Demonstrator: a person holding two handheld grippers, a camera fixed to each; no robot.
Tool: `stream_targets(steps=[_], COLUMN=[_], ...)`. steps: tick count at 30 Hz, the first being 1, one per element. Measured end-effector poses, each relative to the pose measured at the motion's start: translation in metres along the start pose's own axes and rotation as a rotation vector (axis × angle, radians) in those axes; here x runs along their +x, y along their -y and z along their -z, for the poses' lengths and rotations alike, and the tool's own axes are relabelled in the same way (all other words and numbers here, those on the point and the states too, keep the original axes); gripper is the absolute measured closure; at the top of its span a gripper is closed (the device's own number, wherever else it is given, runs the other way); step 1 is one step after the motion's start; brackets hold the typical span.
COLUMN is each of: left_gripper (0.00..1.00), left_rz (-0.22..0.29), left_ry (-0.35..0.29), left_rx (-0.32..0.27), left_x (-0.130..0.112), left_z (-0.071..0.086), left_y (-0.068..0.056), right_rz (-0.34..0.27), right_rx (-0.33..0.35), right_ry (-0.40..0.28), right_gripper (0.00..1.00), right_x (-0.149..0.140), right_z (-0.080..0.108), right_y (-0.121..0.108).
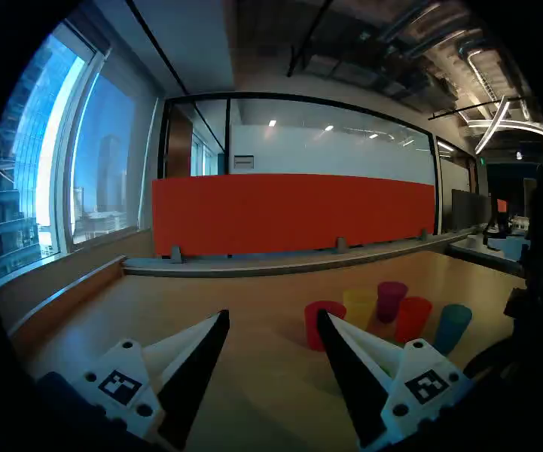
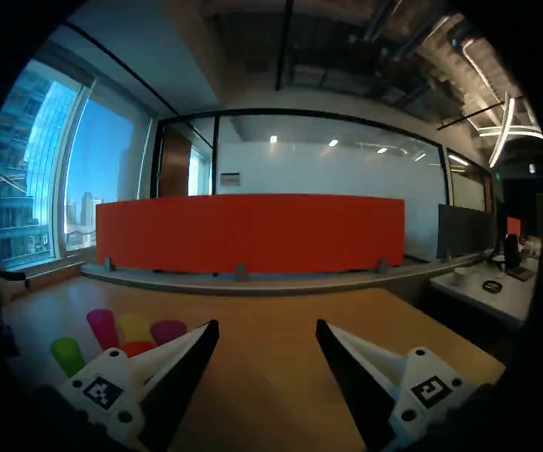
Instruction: Pour water
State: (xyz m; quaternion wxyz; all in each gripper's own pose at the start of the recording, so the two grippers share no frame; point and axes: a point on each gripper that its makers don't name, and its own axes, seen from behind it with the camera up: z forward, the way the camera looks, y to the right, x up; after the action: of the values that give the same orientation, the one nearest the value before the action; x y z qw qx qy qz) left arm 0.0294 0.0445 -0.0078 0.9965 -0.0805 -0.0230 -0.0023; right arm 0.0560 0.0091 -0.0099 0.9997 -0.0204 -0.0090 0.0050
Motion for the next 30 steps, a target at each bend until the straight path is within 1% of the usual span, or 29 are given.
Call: stream_targets(steps=[3, 9, 17, 24, 30], left_gripper=[0.15, 0.15, 0.15, 0.15, 0.15], left_rz=[0.005, -0.002, 0.000, 0.007, -0.007], left_ry=[-0.002, -0.025, -0.080, -0.121, -0.133], left_rx=[-0.001, 0.024, 0.069, 0.108, 0.145], left_x=[0.000, 0.006, 0.015, 0.022, 0.016], left_z=[-0.001, -0.002, 0.000, 0.002, 0.002], left_y=[-0.001, 0.003, 0.008, 0.016, 0.023], right_rz=[0.004, 0.020, 0.033, 0.035, 0.031], right_rx=[-0.022, -0.062, -0.039, -0.033, -0.049], right_ry=[-0.027, -0.054, -0.049, -0.045, -0.036], right_gripper=[0.00, 0.00, 0.00, 0.00, 0.00], right_x=[0.006, 0.010, 0.008, 0.007, 0.003], right_z=[0.000, 0.001, 0.001, 0.002, 0.003], right_y=[-0.003, -0.010, 0.000, 0.004, 0.000])
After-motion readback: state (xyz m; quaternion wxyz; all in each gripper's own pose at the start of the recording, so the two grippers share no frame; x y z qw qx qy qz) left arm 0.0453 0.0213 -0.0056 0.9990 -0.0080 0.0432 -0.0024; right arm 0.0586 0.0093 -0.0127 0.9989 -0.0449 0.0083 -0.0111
